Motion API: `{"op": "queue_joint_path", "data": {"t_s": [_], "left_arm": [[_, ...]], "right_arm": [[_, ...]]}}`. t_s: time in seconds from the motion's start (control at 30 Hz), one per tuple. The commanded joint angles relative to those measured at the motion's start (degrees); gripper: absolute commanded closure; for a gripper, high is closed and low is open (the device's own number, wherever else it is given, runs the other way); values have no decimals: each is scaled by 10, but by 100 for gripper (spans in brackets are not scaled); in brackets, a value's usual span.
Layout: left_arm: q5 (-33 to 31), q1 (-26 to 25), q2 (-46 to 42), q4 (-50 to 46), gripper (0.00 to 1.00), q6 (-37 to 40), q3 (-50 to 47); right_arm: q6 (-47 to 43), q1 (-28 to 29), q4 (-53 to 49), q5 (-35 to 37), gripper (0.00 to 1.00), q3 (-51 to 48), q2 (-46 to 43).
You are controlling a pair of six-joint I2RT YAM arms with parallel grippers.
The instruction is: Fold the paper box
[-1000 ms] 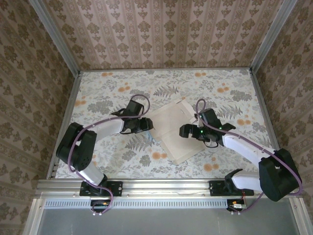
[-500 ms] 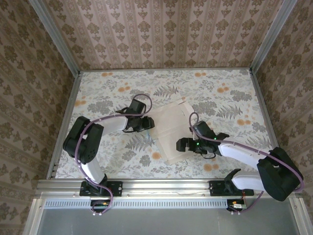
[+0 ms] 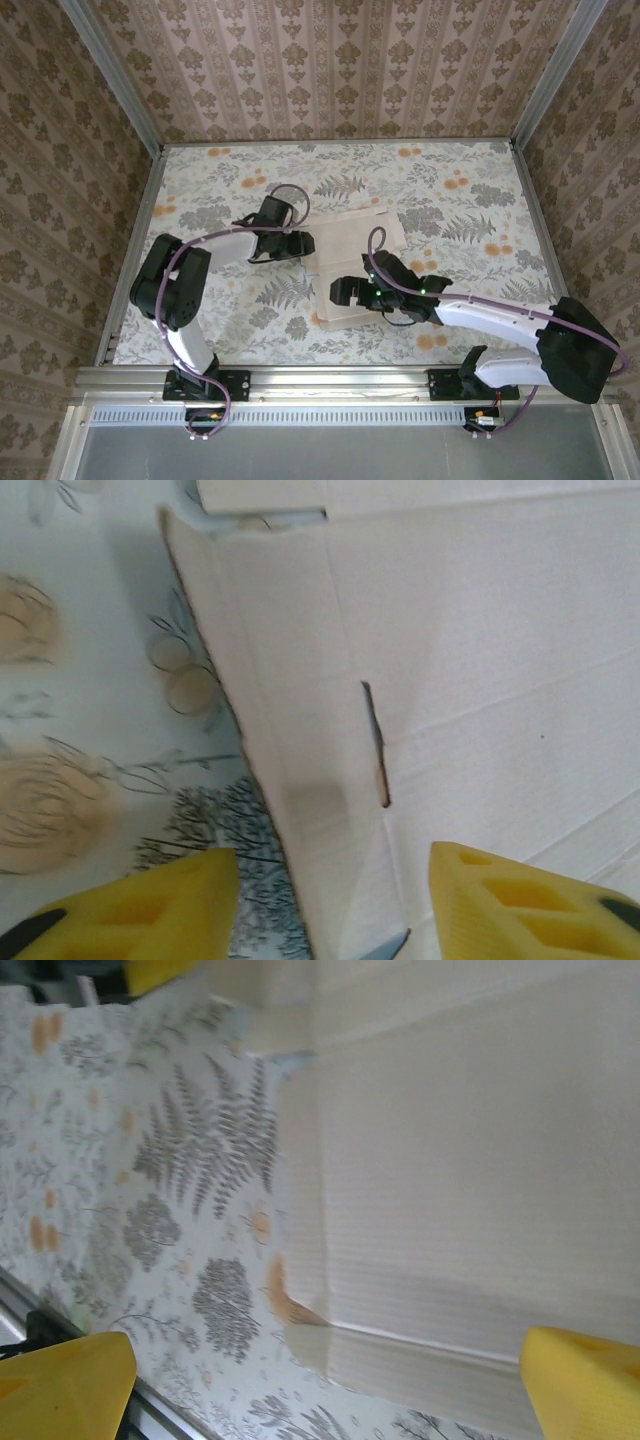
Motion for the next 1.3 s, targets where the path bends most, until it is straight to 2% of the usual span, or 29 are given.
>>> {"op": "queue_joint_path", "data": {"t_s": [0.0, 0.13, 0.33, 0.43, 0.53, 0.63, 0.8, 1.0, 1.1, 1.27], "left_arm": [[40, 37, -14, -45, 42, 63, 25], [67, 63, 0, -86, 38, 73, 45], [49, 34, 11, -113, 43, 83, 68], [84, 34, 31, -97, 45, 58, 75], [82, 31, 47, -88, 53, 44, 83], [51, 28, 57, -113, 57, 57, 103], [31, 27, 81, -157, 77, 94, 143], [1, -7, 70, -134, 90, 159, 142], [7, -12, 56, -102, 94, 208, 126], [66, -3, 35, -90, 97, 297, 116]], "right_arm": [[-79, -28, -65, -18, 0, 33, -18], [-153, -88, -103, -66, 0, 47, -42], [-219, -157, -132, -107, 0, 52, -57], [-234, -174, -137, -113, 0, 54, -54], [-239, -185, -136, -118, 0, 52, -49], [-242, -194, -135, -119, 0, 48, -49], [-250, -211, -136, -118, 0, 43, -52], [-307, -232, -152, -127, 1, 69, -44], [-340, -245, -164, -142, 5, 102, -31], [-392, -245, -202, -126, 7, 181, 11]]}}
